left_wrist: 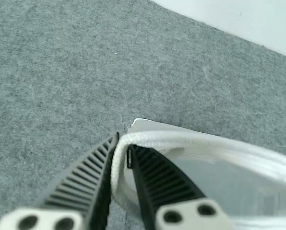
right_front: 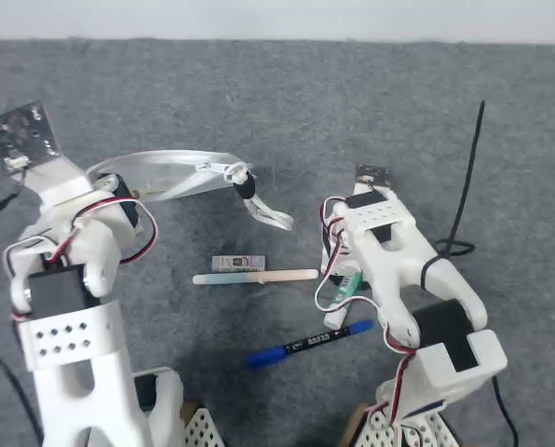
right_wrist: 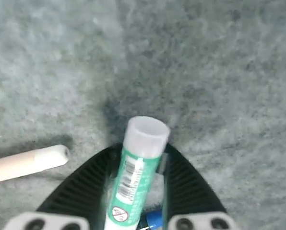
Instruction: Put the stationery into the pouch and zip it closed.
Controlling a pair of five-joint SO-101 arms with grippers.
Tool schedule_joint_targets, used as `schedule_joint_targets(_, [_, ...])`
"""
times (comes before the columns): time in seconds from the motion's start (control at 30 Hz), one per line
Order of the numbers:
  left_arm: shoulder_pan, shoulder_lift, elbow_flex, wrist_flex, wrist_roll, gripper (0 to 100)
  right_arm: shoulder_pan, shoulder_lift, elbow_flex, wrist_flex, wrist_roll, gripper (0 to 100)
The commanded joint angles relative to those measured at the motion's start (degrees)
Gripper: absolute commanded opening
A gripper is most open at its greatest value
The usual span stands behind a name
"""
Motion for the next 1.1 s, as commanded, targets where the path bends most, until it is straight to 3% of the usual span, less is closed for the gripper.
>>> schedule_joint_targets(0.0, [-0.5,1.0,0.0,-0.9,0.4,1,0.5,-0.4,-5.6,3.2,1.8,0.6])
schedule_joint_targets(0.7, [-0.5,1.0,0.0,-0.9,0.4,1,0.0,-0.5,-30.9,35.0,2.0,0.6])
schedule_joint_targets(0.9, [-0.5,1.0,0.0,-0.9,0.4,1,0.0,-6.5,-29.2,36.6,8.5,0.6])
schedule_joint_targets(1.07, [-0.5,1.0,0.0,-0.9,0.4,1,0.0,-16.5,-24.1,36.1,9.0,0.6])
